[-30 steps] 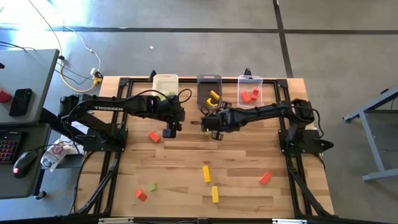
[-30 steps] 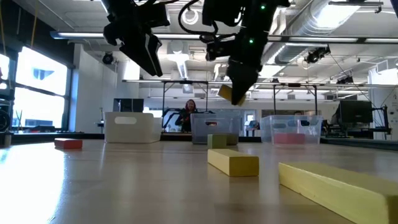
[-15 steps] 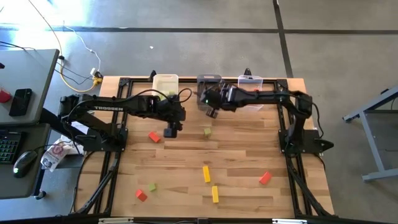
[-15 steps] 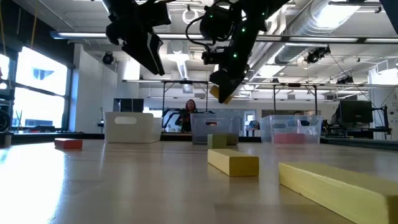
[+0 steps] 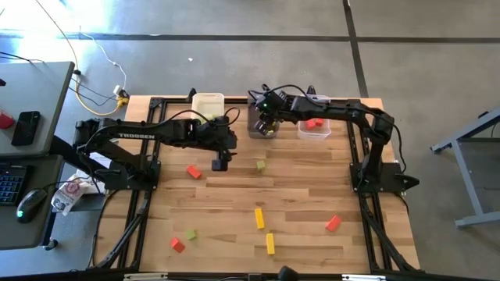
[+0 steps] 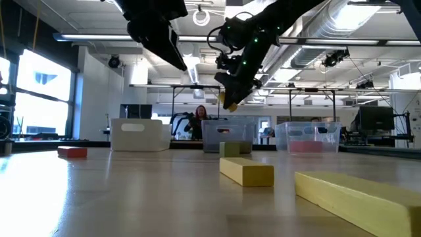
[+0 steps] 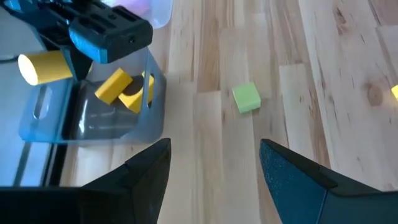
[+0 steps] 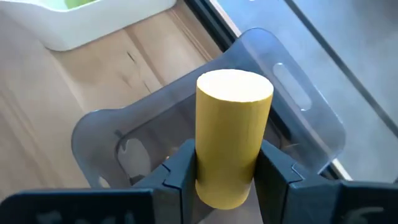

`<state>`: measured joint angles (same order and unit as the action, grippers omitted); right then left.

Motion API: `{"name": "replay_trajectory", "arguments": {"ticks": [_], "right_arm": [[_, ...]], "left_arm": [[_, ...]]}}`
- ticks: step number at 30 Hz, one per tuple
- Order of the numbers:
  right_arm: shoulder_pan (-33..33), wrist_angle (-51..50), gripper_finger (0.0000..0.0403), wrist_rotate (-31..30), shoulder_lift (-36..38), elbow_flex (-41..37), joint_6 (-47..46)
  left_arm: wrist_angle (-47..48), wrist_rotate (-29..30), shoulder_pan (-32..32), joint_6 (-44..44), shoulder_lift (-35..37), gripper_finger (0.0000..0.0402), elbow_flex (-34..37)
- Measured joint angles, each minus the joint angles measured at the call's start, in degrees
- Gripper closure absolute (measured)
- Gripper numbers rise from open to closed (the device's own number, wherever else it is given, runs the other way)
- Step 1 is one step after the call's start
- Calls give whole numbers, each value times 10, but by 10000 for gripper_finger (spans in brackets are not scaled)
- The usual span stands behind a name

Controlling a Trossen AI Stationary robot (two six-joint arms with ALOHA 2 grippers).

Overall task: Sort & place blocks by color
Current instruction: Put the yellow block into the black bin

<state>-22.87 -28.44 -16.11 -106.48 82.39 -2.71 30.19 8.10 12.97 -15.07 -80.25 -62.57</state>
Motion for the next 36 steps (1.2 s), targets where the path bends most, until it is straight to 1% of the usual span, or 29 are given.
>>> {"name": "replay_trajectory", "arguments": {"ticks": [4,9,12,20,23,30,33,36], "right_arm": [[-3,0,305,11,-10,0,0],[-4,-2,305,42,-28,0,1],[-3,-3,305,42,-31,0,0],[-4,-3,305,51,-42,0,-17],[-3,-3,305,52,-47,-1,-20],[-3,-4,290,44,-48,-1,-35],[-3,-7,285,39,-48,-1,-34],[-2,-7,270,27,-48,-1,-33]], "left_arm": [[14,0,0,42,0,170,0],[17,0,-2,108,0,170,0],[17,0,-9,133,0,170,0],[-1,-1,-30,134,0,170,0],[-1,-1,-35,119,0,170,0],[-2,-4,-48,89,0,170,0],[-2,-4,-53,88,0,170,0],[-1,-5,-59,89,0,170,0]]}}
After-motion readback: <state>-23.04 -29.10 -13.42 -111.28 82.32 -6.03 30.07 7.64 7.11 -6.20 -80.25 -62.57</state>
